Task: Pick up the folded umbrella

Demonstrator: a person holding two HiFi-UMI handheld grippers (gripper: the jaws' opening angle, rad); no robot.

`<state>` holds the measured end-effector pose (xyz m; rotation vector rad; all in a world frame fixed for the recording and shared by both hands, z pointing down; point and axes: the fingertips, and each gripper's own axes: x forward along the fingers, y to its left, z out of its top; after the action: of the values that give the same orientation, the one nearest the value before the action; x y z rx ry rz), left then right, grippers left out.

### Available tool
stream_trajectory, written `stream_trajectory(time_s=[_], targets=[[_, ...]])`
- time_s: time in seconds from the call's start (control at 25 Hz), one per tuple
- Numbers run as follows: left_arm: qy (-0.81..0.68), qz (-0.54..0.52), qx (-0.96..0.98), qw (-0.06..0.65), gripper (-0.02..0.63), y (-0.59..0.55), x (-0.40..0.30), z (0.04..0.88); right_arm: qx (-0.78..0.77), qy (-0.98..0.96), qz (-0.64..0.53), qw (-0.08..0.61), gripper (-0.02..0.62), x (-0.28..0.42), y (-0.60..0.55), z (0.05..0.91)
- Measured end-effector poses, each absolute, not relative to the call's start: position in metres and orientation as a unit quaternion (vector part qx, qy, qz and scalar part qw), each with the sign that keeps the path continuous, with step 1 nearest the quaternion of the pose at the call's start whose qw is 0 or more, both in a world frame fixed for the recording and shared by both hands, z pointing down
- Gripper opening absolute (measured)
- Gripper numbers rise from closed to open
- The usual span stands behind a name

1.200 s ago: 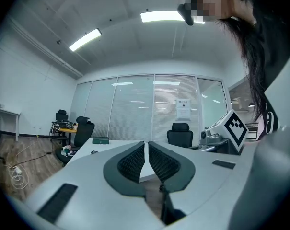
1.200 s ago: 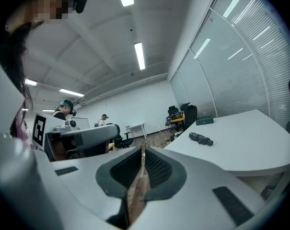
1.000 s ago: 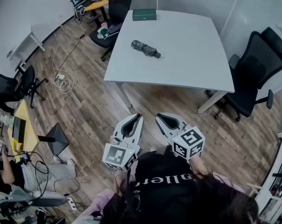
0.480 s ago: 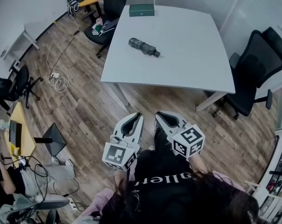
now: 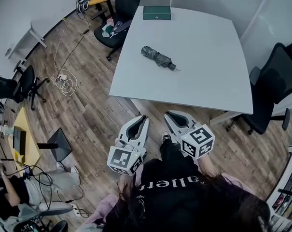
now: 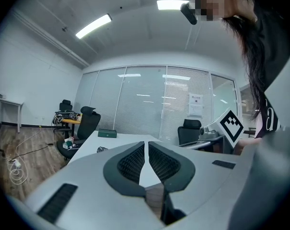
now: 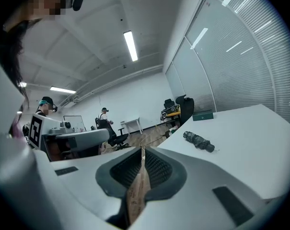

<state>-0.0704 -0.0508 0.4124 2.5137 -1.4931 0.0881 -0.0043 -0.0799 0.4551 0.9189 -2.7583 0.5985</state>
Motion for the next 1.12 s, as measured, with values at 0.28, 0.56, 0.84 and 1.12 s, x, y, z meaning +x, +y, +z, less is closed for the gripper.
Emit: stream_trajectory(time_s=[0.28,0.56,0.84,1.12], targets=[[-0.512,0.031,0.852,0.105,0.041,-0.129,-0.068,0.408,0.291,-0.931,0.201,0.088,0.035,-0.010,-0.159,0.454],[-0.519,0.044,0.848,0.100,0.041,-0.181,-0.065,0.411,0.280,-0.932,0.211,0.091,0.035,-0.009,-0.220,0.470],[-0.535,0.059,0.837,0.103,0.041,-0.204,-0.067,0.416,0.276,-0.928,0.218,0.120,0.035,-0.008,-0.275,0.499],[-0.550,0.068,0.826,0.102,0.041,-0.214,-0.087,0.420,0.285,-0.926,0.184,0.165,0.037,-0.023,-0.345,0.536]])
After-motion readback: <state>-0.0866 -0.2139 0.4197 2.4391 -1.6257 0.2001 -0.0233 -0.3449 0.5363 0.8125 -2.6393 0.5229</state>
